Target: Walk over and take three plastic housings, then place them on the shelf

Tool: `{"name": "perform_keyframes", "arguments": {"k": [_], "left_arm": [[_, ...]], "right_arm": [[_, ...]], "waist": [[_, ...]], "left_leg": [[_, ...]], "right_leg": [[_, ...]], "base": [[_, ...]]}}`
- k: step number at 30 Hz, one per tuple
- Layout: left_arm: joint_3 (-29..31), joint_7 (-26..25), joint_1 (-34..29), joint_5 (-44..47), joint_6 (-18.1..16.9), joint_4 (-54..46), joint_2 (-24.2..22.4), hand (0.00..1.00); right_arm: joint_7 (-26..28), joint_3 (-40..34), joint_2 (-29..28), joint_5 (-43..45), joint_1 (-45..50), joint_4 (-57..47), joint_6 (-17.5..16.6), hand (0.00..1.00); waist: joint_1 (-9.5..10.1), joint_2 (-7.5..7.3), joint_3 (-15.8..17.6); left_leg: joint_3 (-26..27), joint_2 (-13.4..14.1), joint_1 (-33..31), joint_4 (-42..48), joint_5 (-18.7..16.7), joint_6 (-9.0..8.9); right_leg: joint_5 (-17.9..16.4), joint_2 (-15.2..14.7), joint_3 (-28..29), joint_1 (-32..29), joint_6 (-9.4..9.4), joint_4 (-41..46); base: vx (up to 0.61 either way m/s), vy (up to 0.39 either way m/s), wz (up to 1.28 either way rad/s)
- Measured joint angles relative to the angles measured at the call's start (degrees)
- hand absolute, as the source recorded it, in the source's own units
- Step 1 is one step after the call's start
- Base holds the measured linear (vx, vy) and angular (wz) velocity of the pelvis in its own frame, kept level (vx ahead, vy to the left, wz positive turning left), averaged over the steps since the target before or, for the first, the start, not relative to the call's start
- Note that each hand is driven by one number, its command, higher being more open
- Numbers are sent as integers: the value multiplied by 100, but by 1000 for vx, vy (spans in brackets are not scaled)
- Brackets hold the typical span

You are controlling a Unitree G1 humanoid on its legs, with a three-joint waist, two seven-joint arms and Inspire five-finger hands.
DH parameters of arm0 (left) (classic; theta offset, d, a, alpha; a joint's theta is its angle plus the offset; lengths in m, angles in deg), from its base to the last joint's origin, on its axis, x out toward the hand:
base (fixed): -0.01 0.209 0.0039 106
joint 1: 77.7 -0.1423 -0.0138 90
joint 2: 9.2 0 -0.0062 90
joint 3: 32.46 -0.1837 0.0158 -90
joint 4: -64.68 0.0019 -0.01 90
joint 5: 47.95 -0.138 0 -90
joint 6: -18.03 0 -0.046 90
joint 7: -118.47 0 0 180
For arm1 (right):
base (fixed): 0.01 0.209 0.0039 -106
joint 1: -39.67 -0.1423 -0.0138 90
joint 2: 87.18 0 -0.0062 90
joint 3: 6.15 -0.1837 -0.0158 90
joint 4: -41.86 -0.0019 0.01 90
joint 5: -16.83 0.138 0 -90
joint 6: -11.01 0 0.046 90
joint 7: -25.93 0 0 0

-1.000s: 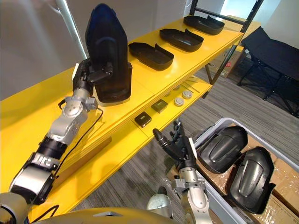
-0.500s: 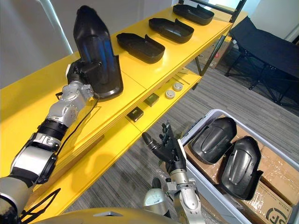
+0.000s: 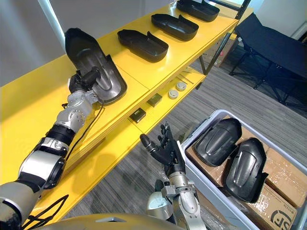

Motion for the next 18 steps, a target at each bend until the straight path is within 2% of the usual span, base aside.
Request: {"name": "perform_keyframes", "arguments": {"k": [9, 12, 18], "left_arm": [[87, -554, 165, -900, 34, 403, -61, 100], [178, -814, 181, -1417, 246, 440, -73, 100], [227, -1177, 312, -1703, 506, 572, -71, 100]], "right_arm": [[-25, 88, 17, 3, 8, -1, -10, 100], [-25, 91, 24, 5, 44, -1, -24, 100], [-25, 246, 32, 10, 106, 0, -40, 100]], "waist": [[-120, 45, 68], [-157, 64, 81], [-155, 57, 85]], "left_leg": [[108, 102, 22, 130, -74, -21], [132, 104, 34, 129, -74, -21], [142, 105, 35, 142, -74, -21]], "right_leg": [[57, 74, 111, 13, -21, -65], [64, 80, 133, 12, -21, -74], [69, 82, 140, 8, -23, -79]], "base": [[-24, -16, -8], [-4, -3, -1], [0, 0, 0]]}}
